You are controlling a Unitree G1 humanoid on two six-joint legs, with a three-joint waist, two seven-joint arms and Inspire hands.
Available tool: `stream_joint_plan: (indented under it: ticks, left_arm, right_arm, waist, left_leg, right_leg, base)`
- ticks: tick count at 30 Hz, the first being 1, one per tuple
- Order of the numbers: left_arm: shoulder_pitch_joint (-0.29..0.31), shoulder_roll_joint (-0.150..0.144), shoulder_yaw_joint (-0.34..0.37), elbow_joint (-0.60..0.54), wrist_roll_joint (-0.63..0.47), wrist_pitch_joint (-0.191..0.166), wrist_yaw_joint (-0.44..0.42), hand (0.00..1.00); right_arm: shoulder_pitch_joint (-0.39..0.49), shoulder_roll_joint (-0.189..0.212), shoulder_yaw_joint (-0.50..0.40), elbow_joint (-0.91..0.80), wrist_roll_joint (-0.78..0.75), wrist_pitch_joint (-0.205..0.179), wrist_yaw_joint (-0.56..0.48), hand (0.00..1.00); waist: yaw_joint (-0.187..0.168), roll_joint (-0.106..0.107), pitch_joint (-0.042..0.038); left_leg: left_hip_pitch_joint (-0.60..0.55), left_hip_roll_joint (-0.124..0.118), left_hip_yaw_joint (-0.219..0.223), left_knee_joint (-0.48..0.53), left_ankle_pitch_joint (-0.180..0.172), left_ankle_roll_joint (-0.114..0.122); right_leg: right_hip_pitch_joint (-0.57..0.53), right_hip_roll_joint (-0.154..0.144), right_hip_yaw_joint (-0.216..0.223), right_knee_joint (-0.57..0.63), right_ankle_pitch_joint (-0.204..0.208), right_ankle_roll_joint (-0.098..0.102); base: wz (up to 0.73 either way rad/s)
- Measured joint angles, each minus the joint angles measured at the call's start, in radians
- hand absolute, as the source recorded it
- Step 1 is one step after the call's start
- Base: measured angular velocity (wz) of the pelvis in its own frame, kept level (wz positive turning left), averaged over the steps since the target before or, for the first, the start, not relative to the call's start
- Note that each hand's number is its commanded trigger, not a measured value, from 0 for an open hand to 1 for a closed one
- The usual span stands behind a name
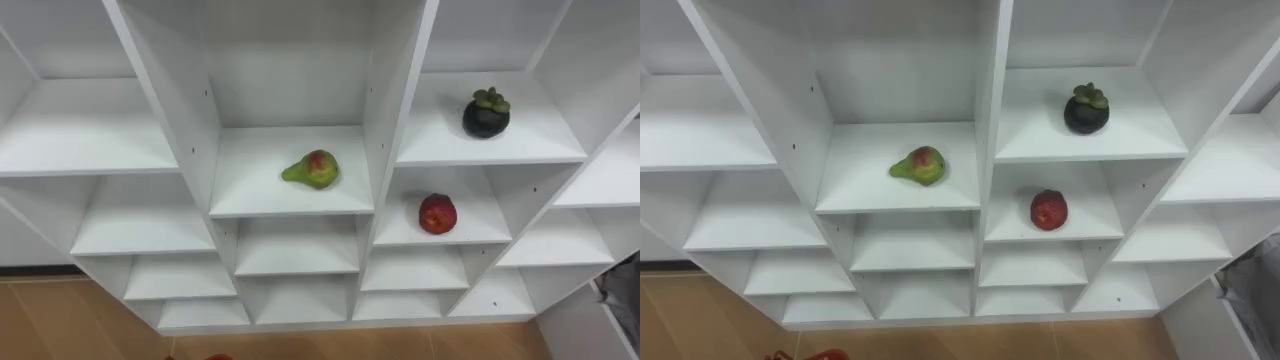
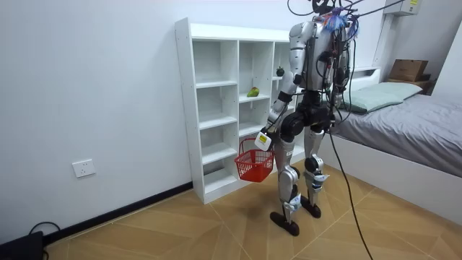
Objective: Collect fruits from the closet
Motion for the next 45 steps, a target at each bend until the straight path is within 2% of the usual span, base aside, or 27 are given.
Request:
stream_joint_plan:
  ticks: [14,24,32,40,43,45]
  left_arm:
    - [0.006,-0.001,0.017,0.002,0.011,0.0,0.005,1.0]
    - [0.01,-0.001,0.016,0.001,0.012,0.005,0.022,1.0]
    - [0.016,-0.001,0.019,-0.014,0.029,0.005,0.032,1.0]
    - [0.021,-0.001,0.015,-0.032,0.034,0.005,0.041,1.0]
    - [0.022,-0.003,0.014,-0.04,0.033,0.004,0.043,1.0]
    - [0.027,-0.001,-0.02,-0.059,0.031,0.001,0.051,1.0]
  right_arm:
    - [-0.005,0.0,-0.016,0.003,-0.05,0.003,-0.035,0.0]
    - [-0.021,0.002,-0.016,0.009,-0.081,0.003,-0.071,0.0]
    - [-0.015,0.007,-0.021,-0.012,-0.119,0.003,-0.124,0.0]
    - [0.045,0.005,-0.038,-0.181,-0.339,0.003,-0.298,0.0]
    - [0.119,0.005,-0.035,-0.415,-0.375,0.002,-0.336,0.0]
    - [0.173,0.003,-0.025,-0.616,-0.404,-0.006,-0.363,0.0]
  waist:
    - [0.0,-0.001,0.0001]
    - [-0.016,0.0,0.0]
    - [-0.016,-0.002,-0.0036]
    - [-0.013,0.016,-0.0017]
    - [-0.018,0.023,-0.0023]
    - [-0.024,0.031,-0.0028]
  left_leg:
    - [0.004,0.0,0.013,-0.001,0.0,0.0]
    - [0.001,0.0,0.013,-0.001,0.0,0.0]
    - [0.002,0.0,0.012,0.001,-0.001,0.001]
    - [0.007,0.003,0.029,0.0,-0.011,0.001]
    - [0.004,0.002,0.03,0.0,-0.012,0.003]
    - [0.006,0.002,0.03,-0.003,-0.012,0.003]
  right_leg:
    - [0.001,0.0,0.003,0.0,0.0,0.0]
    - [0.0,0.0,0.002,-0.001,0.0,0.001]
    - [-0.002,0.0,0.001,0.0,0.001,0.001]
    - [-0.012,0.001,0.013,0.017,-0.001,0.003]
    - [-0.019,0.002,0.02,0.019,0.0,0.004]
    - [-0.019,0.003,0.023,0.019,0.0,0.004]
  base:
    - [-0.01]
    - [0.0]
    - [0.0]
    - [-0.05]
    - [-0.06]
    - [0.0]
